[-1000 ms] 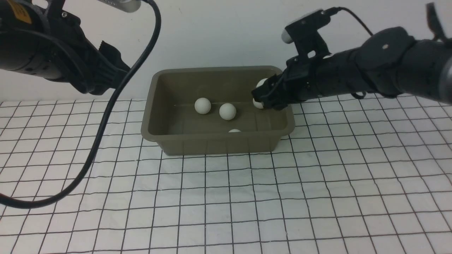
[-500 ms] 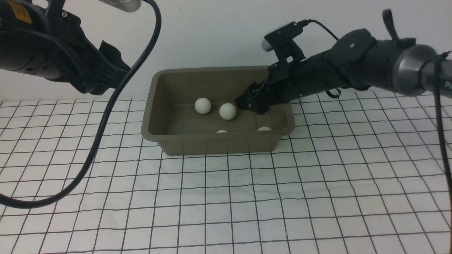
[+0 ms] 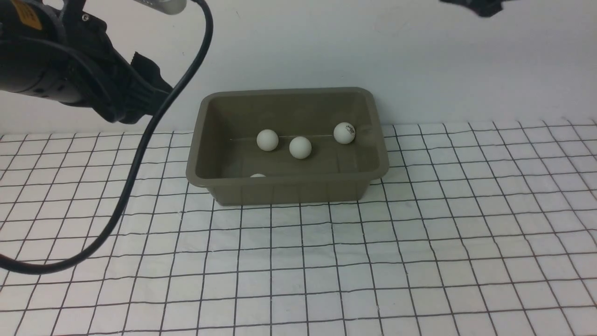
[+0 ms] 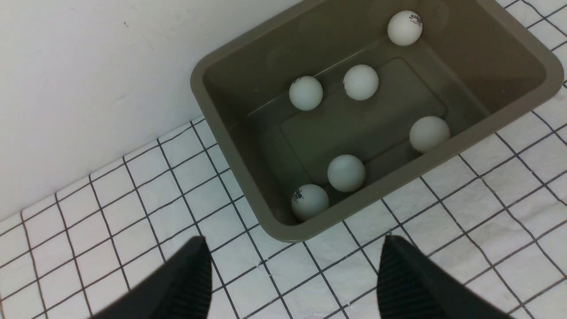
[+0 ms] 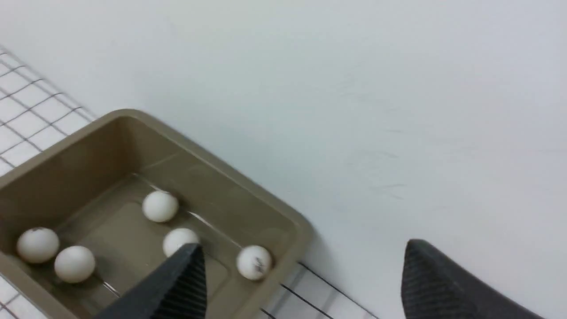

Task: Put the table tennis balls into the box on the white checkered tablecloth.

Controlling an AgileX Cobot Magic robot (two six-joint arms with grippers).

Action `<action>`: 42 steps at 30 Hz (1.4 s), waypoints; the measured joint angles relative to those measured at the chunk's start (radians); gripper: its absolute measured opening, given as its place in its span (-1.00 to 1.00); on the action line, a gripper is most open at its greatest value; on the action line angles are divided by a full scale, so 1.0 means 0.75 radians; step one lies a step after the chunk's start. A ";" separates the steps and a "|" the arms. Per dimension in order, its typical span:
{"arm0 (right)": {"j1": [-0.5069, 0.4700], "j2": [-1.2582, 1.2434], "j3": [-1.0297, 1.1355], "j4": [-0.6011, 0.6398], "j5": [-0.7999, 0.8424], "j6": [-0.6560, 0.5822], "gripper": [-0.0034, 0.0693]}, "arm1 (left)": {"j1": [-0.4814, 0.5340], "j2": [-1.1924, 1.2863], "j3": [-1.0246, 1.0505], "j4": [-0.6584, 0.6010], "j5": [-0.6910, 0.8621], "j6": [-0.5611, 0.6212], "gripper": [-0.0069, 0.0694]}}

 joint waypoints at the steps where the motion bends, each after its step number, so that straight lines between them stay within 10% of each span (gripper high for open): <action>1: -0.012 -0.045 0.000 -0.081 0.032 0.069 0.57 | 0.000 0.000 0.000 0.000 -0.009 0.000 0.36; 8: -0.053 -0.323 0.020 -0.466 0.280 0.401 0.49 | 0.000 0.000 0.000 0.000 -0.013 0.000 0.36; 16: -0.053 -0.662 0.348 -0.477 0.332 0.454 0.42 | 0.000 0.000 0.000 0.000 -0.013 0.000 0.36; 28: -0.053 -1.209 1.370 -0.223 -0.250 0.373 0.40 | 0.000 0.000 0.000 0.000 -0.015 0.000 0.36; 42: -0.053 -1.240 1.659 -0.049 -0.588 0.332 0.40 | 0.000 0.000 0.000 0.000 -0.092 0.000 0.36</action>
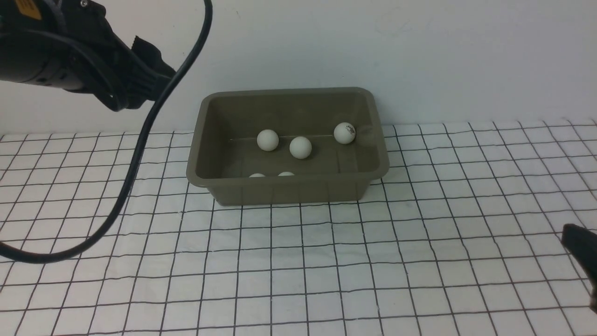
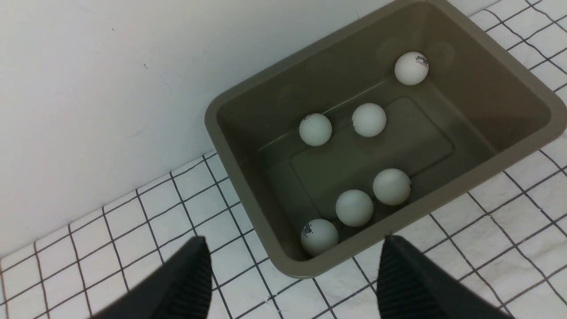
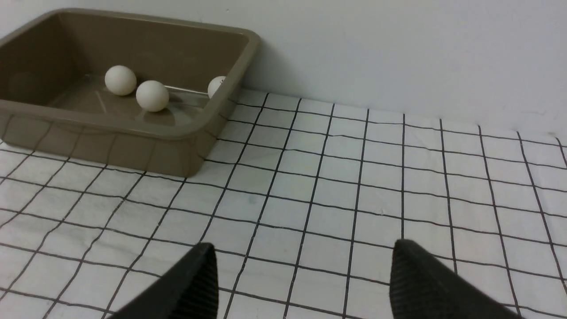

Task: Put the table tennis balls into the box on the white checkered tablecloth.

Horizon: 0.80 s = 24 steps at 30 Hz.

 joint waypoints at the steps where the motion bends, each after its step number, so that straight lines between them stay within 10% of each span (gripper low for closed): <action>1: 0.000 -0.001 0.000 0.000 0.002 0.000 0.40 | 0.000 0.000 0.000 0.000 -0.003 0.000 0.36; 24: -0.101 -0.315 0.013 -0.233 0.246 0.000 0.40 | 0.000 0.000 0.000 -0.014 0.016 0.000 0.36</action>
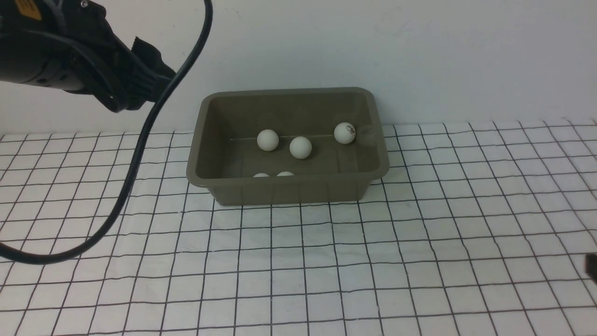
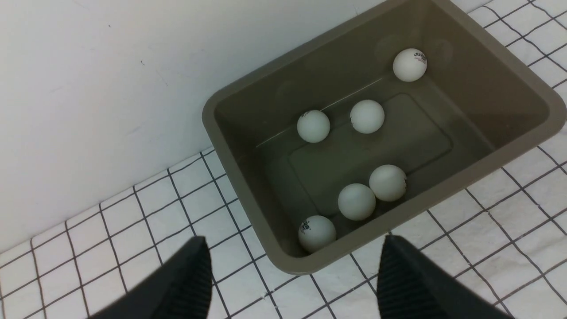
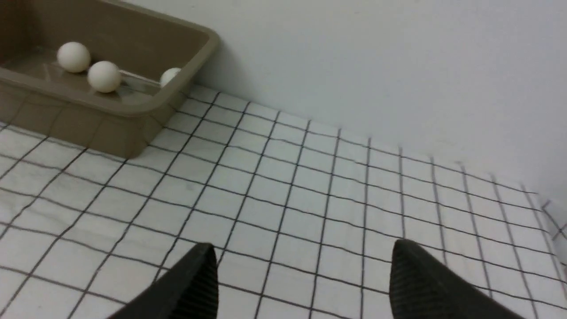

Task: Put the table tennis balls into the box on the white checkered tablecloth.

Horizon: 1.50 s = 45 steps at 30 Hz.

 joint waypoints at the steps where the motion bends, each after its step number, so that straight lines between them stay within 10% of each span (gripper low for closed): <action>1: -0.050 -0.045 0.000 -0.013 0.011 0.000 0.40 | 0.000 0.000 0.000 -0.010 0.000 0.000 0.36; 45: -0.252 -0.484 0.440 0.138 0.011 0.000 0.40 | 0.000 0.000 0.000 -0.227 0.020 0.006 0.36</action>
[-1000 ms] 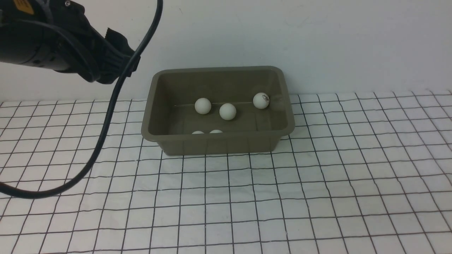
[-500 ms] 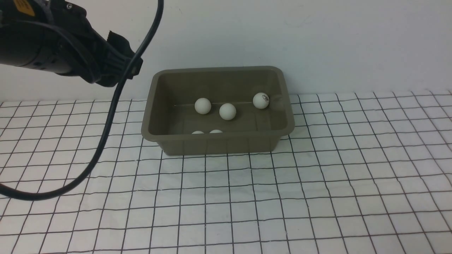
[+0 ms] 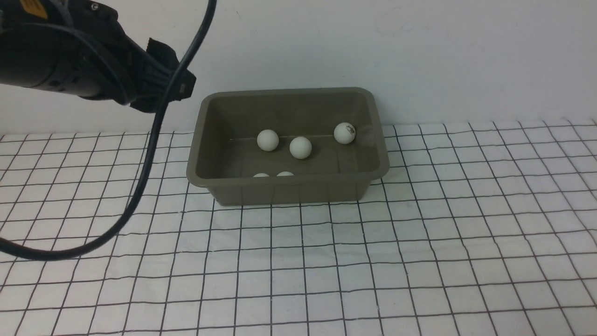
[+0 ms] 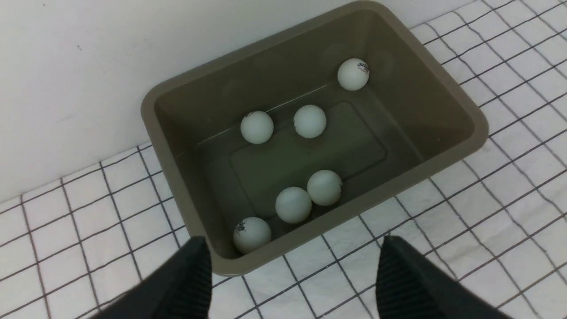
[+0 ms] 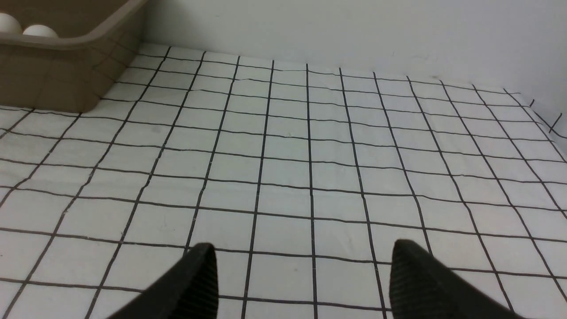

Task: Put the table tennis balls into the box on the white checkered tablecloth.

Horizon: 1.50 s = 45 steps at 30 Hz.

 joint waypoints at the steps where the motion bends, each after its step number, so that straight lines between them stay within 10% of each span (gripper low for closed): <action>1: 0.000 0.000 0.000 0.000 0.000 0.000 0.40 | 0.000 0.000 0.000 -0.020 -0.006 0.000 0.36; 10: 0.000 0.000 0.000 -0.001 0.003 0.000 0.40 | 0.000 0.000 0.000 -0.305 0.009 0.058 0.36; 33: 0.000 0.000 0.000 -0.001 0.003 0.000 0.40 | 0.000 -0.074 0.001 -0.236 -0.259 0.452 0.36; 45: 0.000 0.000 0.000 -0.001 0.003 0.000 0.40 | 0.168 -0.644 -0.007 0.037 0.258 0.084 0.36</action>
